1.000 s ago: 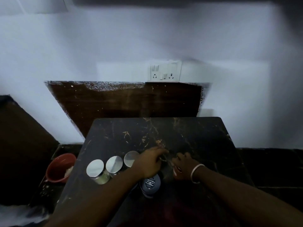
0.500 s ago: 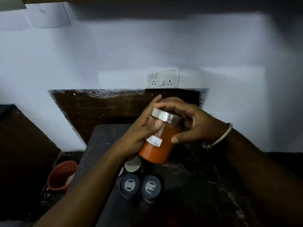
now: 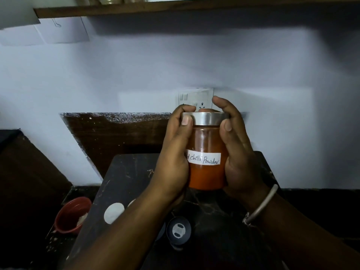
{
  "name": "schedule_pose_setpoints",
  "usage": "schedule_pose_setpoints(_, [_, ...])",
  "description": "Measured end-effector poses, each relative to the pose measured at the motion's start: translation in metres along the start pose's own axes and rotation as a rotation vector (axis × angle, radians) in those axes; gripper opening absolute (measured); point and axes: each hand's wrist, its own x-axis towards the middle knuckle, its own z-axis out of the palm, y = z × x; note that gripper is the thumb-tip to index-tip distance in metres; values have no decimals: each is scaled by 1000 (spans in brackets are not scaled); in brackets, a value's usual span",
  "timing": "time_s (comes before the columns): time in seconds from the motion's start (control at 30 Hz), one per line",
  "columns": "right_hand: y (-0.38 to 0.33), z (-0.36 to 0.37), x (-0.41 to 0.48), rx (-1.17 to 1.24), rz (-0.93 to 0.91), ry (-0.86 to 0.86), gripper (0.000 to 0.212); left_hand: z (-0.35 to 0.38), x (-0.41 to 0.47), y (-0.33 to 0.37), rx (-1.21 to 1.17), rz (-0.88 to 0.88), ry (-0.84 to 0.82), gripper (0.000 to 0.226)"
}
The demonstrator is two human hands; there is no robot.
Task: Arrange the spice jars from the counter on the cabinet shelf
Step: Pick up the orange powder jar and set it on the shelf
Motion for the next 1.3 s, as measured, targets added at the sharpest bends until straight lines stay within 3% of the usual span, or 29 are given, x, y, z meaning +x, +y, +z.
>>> schedule_pose_setpoints(0.8, [-4,9,10,48,65,4,57,-10,5,14,-47,-85,25,27])
schedule_pose_setpoints(1.3, [-3,13,16,31,55,36,57,-14,16,11,-56,-51,32,24])
